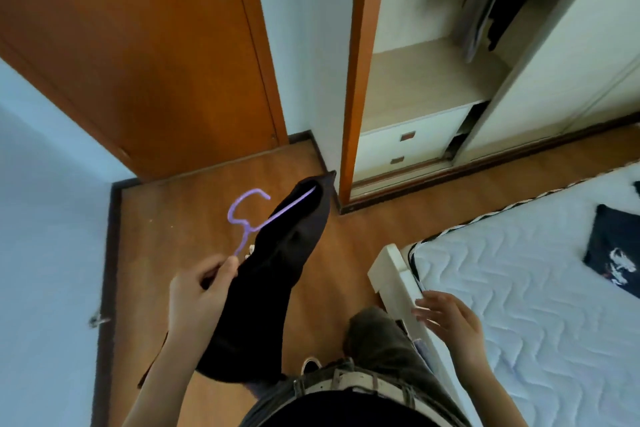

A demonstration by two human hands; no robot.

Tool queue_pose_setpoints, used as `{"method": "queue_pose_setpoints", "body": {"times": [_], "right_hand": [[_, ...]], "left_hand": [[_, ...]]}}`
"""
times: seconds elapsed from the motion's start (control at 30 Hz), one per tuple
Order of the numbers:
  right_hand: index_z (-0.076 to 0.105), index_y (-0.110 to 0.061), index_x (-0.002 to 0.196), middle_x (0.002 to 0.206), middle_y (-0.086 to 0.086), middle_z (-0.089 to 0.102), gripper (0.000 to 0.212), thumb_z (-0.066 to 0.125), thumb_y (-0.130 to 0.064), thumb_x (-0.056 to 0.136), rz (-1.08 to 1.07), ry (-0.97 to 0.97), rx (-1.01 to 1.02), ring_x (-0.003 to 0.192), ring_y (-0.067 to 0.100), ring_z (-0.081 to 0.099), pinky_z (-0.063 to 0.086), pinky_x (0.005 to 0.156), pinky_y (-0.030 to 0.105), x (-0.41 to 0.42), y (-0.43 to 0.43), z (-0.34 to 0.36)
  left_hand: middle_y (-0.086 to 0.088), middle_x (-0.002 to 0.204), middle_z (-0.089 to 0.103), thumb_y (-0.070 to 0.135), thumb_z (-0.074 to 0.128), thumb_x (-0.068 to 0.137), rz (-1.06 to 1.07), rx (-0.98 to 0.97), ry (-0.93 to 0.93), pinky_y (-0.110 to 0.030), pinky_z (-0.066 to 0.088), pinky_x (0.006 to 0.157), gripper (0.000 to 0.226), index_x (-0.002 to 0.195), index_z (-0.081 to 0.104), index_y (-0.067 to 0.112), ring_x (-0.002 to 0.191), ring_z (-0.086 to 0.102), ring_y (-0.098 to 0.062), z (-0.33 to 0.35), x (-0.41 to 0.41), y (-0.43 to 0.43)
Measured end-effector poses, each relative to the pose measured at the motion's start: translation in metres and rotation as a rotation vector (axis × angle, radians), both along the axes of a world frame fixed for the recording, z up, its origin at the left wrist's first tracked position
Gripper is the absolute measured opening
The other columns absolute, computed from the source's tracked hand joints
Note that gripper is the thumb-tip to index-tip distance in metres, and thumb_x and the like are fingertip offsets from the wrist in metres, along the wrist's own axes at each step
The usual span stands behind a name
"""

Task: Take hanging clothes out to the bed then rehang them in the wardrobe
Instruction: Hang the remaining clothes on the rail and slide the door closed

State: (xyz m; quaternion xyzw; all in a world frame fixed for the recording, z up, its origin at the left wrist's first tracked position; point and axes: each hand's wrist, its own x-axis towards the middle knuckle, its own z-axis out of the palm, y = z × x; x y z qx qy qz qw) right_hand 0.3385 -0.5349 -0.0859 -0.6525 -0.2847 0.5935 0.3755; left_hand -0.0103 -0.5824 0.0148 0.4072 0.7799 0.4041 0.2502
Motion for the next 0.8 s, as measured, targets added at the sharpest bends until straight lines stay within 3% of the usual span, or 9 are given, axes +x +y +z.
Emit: {"method": "queue_pose_setpoints", "body": {"times": [0.07,0.2,0.27,0.37,0.47,0.57,0.63,0.8], "right_hand": [[0.069,0.000,0.097,0.092,0.019,0.073,0.026,0.045,-0.011,0.098,-0.068,-0.026,-0.008,0.091,0.039,0.068,0.055,0.087,0.046,-0.003,0.028,-0.004],[0.067,0.001,0.101,0.094,0.021,0.073,0.027,0.044,-0.010,0.098,-0.153,0.002,0.005,0.092,0.038,0.069,0.055,0.077,0.037,-0.006,0.107,-0.011],[0.065,0.005,0.103,0.097,0.025,0.071,0.026,0.043,-0.008,0.098,-0.185,0.001,0.013,0.092,0.039,0.068,0.055,0.080,0.041,-0.002,0.160,-0.010],[0.067,0.001,0.098,0.089,0.016,0.073,0.028,0.041,-0.009,0.100,-0.210,-0.018,0.070,0.089,0.037,0.068,0.055,0.084,0.045,0.004,0.230,-0.004],[0.068,-0.002,0.096,0.085,0.012,0.074,0.030,0.040,-0.007,0.100,-0.238,-0.031,0.094,0.086,0.034,0.069,0.055,0.082,0.043,0.015,0.289,0.006],[0.069,-0.002,0.095,0.084,0.013,0.074,0.030,0.039,-0.006,0.100,-0.296,-0.031,0.092,0.085,0.033,0.068,0.056,0.078,0.039,0.026,0.329,0.011],[0.069,-0.003,0.092,0.085,0.014,0.074,0.030,0.039,-0.005,0.099,-0.364,-0.021,0.085,0.084,0.033,0.068,0.056,0.076,0.037,0.034,0.349,0.011],[0.067,0.004,0.099,0.092,0.024,0.072,0.028,0.040,-0.006,0.099,-0.582,-0.023,0.046,0.090,0.040,0.068,0.052,0.088,0.050,0.053,0.379,-0.001]], "left_hand": [[-0.017,0.060,0.054,0.013,0.062,0.091,-0.054,-0.007,0.001,-0.029,0.039,0.052,0.024,0.067,0.058,0.011,0.054,0.049,-0.014,-0.004,-0.006,0.051],[-0.017,0.068,0.058,0.012,0.063,0.091,-0.102,-0.017,0.006,-0.012,0.034,0.049,0.023,0.068,0.059,0.016,0.054,0.047,-0.007,-0.014,-0.007,0.148],[-0.014,0.072,0.062,0.014,0.064,0.090,-0.102,-0.021,-0.003,-0.009,0.036,0.051,0.020,0.072,0.062,0.021,0.057,0.051,-0.007,-0.021,-0.005,0.193],[0.001,0.071,0.066,0.016,0.064,0.091,-0.148,-0.040,-0.043,-0.014,0.039,0.055,0.022,0.072,0.065,0.028,0.061,0.058,-0.003,-0.026,0.003,0.253],[-0.009,0.058,0.055,0.017,0.061,0.093,-0.272,-0.073,-0.016,-0.020,0.028,0.049,0.030,0.064,0.058,0.013,0.052,0.050,-0.014,-0.021,0.016,0.313],[-0.015,0.053,0.042,0.028,0.059,0.091,-0.426,-0.056,0.003,-0.030,0.022,0.051,0.041,0.057,0.048,0.008,0.050,0.038,-0.027,-0.008,0.036,0.375],[-0.016,0.054,0.042,0.031,0.057,0.089,-0.520,-0.057,-0.027,-0.027,0.022,0.051,0.040,0.058,0.049,0.006,0.051,0.038,-0.029,-0.005,0.052,0.419],[-0.012,0.058,0.051,0.017,0.062,0.094,-0.775,-0.064,-0.102,-0.024,0.028,0.055,0.031,0.064,0.059,0.009,0.057,0.046,-0.027,-0.005,0.104,0.531]]}}
